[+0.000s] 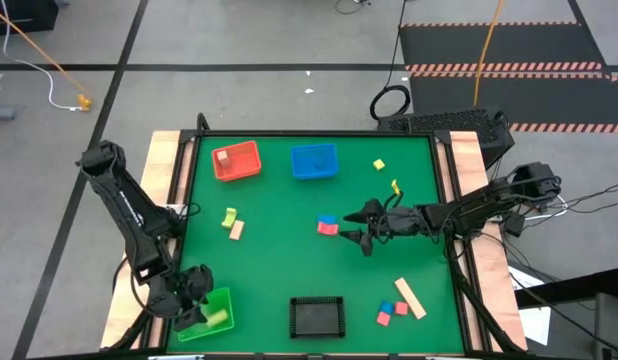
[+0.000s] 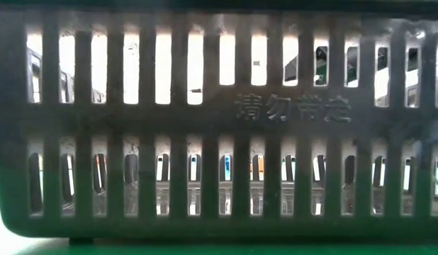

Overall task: Sort & place blocks by color
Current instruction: Put the top red block into the black bin

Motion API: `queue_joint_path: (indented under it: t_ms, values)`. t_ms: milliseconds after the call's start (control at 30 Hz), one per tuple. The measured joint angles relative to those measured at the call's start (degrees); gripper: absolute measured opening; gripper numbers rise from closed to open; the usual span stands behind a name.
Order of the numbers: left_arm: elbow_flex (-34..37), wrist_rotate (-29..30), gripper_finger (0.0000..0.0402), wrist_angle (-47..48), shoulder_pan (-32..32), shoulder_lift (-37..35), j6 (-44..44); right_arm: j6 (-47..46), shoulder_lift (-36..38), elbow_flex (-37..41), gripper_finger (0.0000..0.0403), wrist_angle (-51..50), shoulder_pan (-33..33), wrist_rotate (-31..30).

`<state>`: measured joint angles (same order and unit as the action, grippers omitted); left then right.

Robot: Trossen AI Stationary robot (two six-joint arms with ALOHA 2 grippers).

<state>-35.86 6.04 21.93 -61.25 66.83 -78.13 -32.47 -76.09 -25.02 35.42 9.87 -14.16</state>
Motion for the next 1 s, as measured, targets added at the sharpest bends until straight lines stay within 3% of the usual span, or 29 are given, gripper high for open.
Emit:
queue_joint_path:
  t_ms: [200,533,800,1000]
  values:
    - [0.00,0.04,0.0277,-4.08,1.59,-0.09,7.79,6.96,-2.40,-0.03,0.0272,0.22,-0.02,-4.01]
    - [-0.02,0.54,0.0246,-20.65,4.65,-3.84,31.47,12.41,-12.51,-0.04,0.0272,8.11,0.00,-3.83]
    - [-0.02,9.46,0.0252,-20.65,8.31,-7.04,48.09,20.08,-17.21,-0.07,0.0272,14.47,-0.04,-3.82]
    - [-0.02,16.74,0.0253,-20.35,11.76,-7.04,53.03,28.51,-21.36,-0.09,0.0272,20.01,-0.09,-3.82]
